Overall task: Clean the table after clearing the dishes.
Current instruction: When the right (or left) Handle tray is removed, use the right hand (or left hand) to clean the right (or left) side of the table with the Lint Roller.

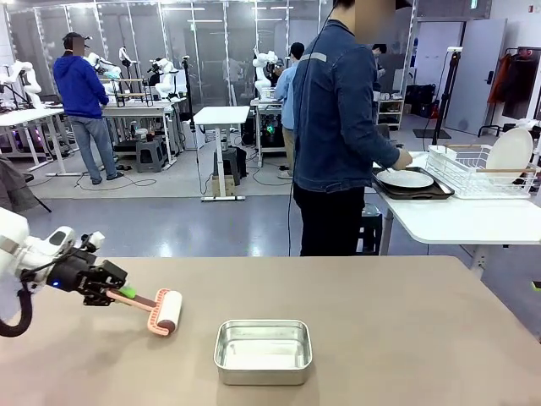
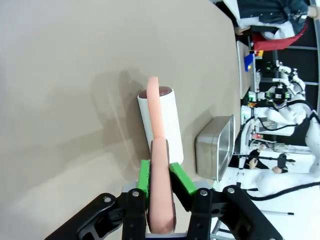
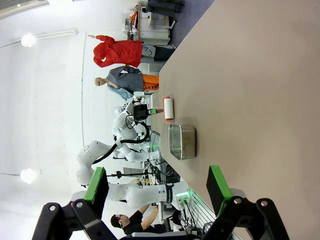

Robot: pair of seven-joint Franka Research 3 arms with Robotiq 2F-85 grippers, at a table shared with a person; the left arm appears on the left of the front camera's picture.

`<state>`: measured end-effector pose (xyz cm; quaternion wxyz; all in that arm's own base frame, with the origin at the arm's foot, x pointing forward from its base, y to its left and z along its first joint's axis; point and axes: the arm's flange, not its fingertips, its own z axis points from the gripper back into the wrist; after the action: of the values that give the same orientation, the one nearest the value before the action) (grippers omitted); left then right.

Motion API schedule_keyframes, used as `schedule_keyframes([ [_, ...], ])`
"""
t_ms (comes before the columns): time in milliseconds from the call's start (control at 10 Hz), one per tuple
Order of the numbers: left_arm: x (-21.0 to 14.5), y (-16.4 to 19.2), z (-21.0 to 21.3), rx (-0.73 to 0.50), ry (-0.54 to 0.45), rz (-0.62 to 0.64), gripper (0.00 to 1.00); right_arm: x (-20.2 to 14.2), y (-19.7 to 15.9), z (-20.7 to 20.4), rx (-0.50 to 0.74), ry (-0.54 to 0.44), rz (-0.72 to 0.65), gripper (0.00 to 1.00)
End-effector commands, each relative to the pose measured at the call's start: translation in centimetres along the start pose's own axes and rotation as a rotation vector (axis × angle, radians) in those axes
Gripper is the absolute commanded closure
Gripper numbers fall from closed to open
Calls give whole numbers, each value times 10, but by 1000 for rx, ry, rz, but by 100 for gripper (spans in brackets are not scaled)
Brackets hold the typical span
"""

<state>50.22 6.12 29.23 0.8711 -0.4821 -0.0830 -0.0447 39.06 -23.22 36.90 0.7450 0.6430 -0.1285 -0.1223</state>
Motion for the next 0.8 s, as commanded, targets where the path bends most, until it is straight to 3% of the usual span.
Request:
schedule_keyframes([
  [0,-23,27,11,88,84,-16,77,-1,2,0,5,1,15,0],
  [400,-41,38,67,247,42,121,77,-1,2,0,5,1,15,0],
  [700,-56,22,111,387,9,196,77,-1,2,0,5,1,15,0],
])
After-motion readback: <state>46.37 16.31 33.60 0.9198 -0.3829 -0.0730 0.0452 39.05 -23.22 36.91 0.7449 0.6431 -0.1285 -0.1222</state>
